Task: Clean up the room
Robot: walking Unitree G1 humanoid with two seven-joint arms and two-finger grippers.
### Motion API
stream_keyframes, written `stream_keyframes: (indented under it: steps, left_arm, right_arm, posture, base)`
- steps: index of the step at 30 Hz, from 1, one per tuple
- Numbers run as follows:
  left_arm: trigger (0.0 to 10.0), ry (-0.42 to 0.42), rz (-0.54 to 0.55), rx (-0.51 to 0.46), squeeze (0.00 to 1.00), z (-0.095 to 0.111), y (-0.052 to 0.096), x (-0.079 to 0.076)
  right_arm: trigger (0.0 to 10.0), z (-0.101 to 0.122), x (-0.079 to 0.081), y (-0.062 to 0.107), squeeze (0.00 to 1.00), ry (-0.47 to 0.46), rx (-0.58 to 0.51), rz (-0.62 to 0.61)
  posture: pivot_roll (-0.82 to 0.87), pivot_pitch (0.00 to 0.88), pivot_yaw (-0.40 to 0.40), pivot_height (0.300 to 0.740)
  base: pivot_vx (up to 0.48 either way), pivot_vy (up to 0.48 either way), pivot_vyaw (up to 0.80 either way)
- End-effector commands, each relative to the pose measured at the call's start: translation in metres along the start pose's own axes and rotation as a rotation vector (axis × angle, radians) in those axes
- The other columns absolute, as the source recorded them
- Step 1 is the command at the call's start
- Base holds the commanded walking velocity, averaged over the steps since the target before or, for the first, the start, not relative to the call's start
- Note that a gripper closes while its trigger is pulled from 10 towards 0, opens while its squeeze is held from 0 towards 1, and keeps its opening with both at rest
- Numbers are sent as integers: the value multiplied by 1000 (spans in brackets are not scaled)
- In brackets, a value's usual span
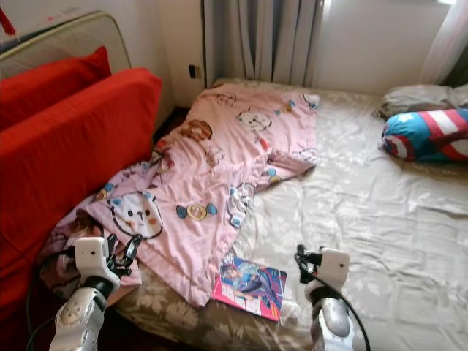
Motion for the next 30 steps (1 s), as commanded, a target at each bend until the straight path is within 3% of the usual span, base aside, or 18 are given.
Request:
stream_keyframes:
  steps: [1,10,18,19,30]
  left_arm:
    - [10000,8,9,-26,0,8,-1,4]
    - [10000,24,12,-58,0,21,10,1]
    - [10000,34,-2,-63,0,33,3,2]
    - [10000,31,-14,-67,0,36,1,1]
    - [10000,37,-53,-54,0,37,-2,-6]
  right_arm:
    - [10000,16,0,-4,0,2,-69,14]
    - [10000,35,9,5,0,27,-170,28]
    - [10000,31,18,10,0,35,-125,17]
    - [10000,31,17,9,0,39,-121,8]
    - [10000,45,19,11,0,57,-177,18]
  posture:
    - [-57,2,-20,740]
    - [-48,37,-20,740]
    - [-61,45,-3,740]
    - [-56,49,-3,725]
    - [-60,31,-1,710]
  base:
    - [0,0,0]
    - [0,0,0]
    - [0,0,0]
    - [0,0,0]
    - [0,0,0]
Point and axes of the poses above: a point about 5 cm out from each wrist's last joint towards the gripper, its own y axis pointing back from the gripper into the wrist, its own z axis along the axis of the wrist's last joint, x = y × z, the point moved 3 cm from there along -y, pointing out of the wrist towards the gripper, and after that the axes turned 9 degrees about -y, right-handed, at the moved point
